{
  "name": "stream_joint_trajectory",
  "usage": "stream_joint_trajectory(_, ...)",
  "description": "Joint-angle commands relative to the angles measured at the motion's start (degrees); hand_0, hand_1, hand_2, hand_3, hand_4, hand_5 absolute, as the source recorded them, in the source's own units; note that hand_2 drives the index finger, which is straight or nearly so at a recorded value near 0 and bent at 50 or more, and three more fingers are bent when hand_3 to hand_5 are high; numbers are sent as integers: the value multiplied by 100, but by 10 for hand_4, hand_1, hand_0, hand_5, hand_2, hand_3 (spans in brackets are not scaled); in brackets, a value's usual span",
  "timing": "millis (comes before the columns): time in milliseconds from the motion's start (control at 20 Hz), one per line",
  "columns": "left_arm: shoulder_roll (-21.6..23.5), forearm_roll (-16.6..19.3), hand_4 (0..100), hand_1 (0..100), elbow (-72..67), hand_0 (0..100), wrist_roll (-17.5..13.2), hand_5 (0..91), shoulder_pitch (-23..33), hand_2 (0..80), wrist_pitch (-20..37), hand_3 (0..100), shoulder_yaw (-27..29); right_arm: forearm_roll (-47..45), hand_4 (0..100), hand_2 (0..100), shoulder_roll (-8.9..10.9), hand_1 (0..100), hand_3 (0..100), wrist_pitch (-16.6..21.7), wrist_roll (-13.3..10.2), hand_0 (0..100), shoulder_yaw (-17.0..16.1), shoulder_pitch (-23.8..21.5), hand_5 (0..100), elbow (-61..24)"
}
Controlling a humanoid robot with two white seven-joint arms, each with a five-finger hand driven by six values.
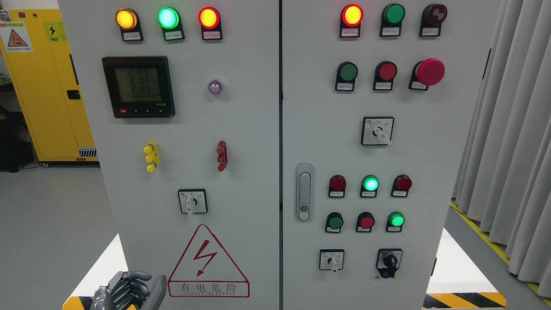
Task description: Turn on light switch 1
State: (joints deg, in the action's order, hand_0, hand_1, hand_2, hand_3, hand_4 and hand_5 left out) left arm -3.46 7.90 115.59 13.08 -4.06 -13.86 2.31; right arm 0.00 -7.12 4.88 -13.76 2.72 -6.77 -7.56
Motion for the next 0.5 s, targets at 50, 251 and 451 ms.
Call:
stream_joint_trajectory(50,-331,379,835,704,183,98,107,788,-561,572,-310,831,-459,-167,0,40,0,500,0,-5,5,0,0,0,0,0)
stream_joint_trajectory(251,-357,405,837,705,175,89,256,790,-736,581,-609,834,-450,-167,0,40,0,500,0,-5,-4,0,0,0,0,0)
stream_joint_trajectory(451,-383,423,839,701,166,82,318,801,-903,588,-978,834,-459,-167,0,40,0,500,0,-5,-4,0,0,0,0,0)
